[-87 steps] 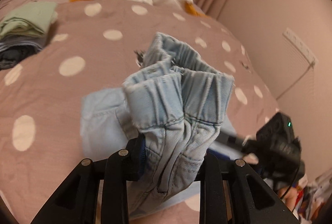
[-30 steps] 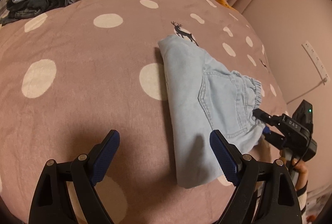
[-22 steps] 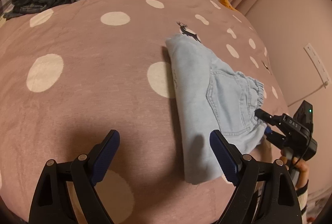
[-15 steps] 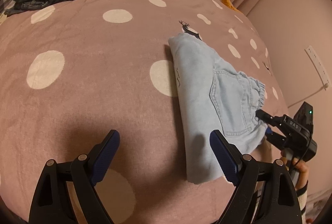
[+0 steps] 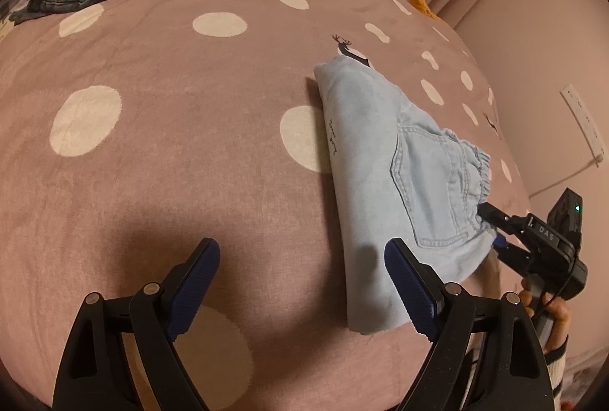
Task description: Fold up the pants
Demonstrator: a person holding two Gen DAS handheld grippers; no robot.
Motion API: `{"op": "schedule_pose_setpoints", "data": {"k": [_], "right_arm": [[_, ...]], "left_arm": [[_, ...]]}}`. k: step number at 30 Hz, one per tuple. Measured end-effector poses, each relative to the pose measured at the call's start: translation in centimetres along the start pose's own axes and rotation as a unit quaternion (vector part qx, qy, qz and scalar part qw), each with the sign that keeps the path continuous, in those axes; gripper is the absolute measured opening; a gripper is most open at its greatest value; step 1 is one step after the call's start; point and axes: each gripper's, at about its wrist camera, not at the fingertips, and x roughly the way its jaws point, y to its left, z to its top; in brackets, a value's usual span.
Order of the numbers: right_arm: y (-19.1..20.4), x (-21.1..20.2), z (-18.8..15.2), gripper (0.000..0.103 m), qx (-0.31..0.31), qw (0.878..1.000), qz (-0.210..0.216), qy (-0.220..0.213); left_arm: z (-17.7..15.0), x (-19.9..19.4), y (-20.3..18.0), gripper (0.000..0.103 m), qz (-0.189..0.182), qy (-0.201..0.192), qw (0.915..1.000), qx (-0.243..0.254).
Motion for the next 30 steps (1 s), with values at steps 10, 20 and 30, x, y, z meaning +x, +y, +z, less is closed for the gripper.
{"op": "schedule_pose_setpoints", "data": {"k": [10, 20, 30], "right_arm": [[1.3, -2.3, -0.3, 0.057, -0.047, 0.995, -0.068, -0.055], [5.3, -3.2, -1.1, 0.04, -0.156, 0.985, 0.002, -0.081], [4.9, -0.3, -1.9, 0.023, -0.165, 0.985, -0.044, -0.038]], "left_arm": [[0.2, 0.2, 0.0, 0.088, -0.003, -0.001, 1.0, 0.001], [0.8, 0.2, -1.8, 0.088, -0.016, -0.016, 0.9996, 0.017], [1.3, 1.2, -5.3, 0.082, -0.019, -0.027, 0.9965, 0.077]]}}
